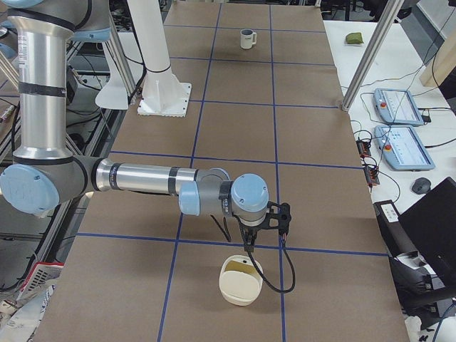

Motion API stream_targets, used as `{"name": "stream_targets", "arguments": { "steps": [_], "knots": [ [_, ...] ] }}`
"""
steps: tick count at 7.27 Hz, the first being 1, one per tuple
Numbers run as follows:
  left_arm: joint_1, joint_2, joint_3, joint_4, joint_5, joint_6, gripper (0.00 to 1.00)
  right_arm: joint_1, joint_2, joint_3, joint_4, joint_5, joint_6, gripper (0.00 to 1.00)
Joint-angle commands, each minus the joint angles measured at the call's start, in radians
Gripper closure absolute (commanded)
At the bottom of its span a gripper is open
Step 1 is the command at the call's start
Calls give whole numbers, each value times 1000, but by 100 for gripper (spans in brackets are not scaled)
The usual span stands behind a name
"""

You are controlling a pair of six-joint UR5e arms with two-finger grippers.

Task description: Left arm hands cup to right arm to dump lemon

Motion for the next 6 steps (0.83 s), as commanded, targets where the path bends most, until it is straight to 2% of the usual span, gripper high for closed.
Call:
{"name": "stream_targets", "arguments": {
  "steps": [1,6],
  "knots": [
    [0,-1,2,1,0,0,0,0,4,0,0,0,1,0],
    [0,1,3,1,0,0,0,0,15,8,3,-11,-8,0]
  ]
}}
